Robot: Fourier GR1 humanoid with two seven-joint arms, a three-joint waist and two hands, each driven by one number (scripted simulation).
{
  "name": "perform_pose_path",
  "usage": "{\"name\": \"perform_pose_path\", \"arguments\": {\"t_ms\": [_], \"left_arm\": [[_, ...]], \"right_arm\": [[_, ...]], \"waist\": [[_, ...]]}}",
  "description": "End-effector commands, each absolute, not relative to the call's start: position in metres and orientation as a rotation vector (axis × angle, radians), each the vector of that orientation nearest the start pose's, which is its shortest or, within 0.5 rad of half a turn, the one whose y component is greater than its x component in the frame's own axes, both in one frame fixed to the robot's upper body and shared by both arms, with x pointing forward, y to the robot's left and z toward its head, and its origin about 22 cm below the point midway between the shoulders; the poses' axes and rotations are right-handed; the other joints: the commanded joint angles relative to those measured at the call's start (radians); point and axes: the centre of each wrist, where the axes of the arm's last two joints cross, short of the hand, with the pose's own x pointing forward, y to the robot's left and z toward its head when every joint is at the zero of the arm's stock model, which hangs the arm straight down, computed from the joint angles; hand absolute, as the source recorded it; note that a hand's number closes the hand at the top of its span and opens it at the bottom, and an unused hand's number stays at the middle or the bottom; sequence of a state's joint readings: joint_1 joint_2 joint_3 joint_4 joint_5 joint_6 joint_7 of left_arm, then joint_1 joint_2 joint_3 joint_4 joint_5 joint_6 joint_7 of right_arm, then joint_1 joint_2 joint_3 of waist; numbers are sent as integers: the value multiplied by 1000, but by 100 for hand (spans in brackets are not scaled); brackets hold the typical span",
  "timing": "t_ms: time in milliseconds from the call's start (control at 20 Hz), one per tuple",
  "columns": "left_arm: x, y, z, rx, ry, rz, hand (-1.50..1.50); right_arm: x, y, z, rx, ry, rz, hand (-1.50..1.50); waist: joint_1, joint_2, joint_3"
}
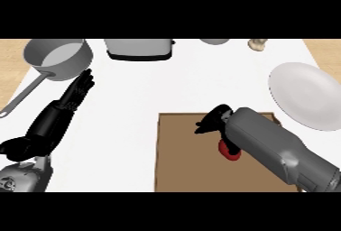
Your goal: Pick the tomato from the tray and place it in the plate
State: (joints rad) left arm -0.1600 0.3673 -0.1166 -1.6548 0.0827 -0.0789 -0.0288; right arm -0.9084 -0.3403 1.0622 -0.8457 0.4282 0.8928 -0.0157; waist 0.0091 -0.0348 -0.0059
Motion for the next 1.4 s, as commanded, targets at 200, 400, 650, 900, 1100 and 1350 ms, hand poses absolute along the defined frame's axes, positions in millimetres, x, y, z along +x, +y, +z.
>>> {"name": "perform_pose_path", "arguments": {"t_ms": [200,400,650,900,1100,1350], "left_arm": [[268,276,71,77,-1736,-387,0],[263,290,66,102,-1724,-385,0],[259,276,64,65,-1740,-407,0],[265,284,71,64,-1744,-417,0],[264,278,87,45,-1753,-427,0],[270,264,79,17,-1772,-448,0]], "right_arm": [[376,-166,11,-643,-719,1609,150],[355,-135,-2,-845,-888,1372,150],[328,-106,7,-1040,-1084,1159,150],[292,-81,45,-1140,-1170,1026,150],[263,-94,80,-1196,-1201,910,150],[261,-131,99,-1382,-1195,794,150]], "waist": [[-112,-2,12],[-88,6,8],[-70,7,6],[-57,15,4],[-47,17,6],[-36,27,6]]}}
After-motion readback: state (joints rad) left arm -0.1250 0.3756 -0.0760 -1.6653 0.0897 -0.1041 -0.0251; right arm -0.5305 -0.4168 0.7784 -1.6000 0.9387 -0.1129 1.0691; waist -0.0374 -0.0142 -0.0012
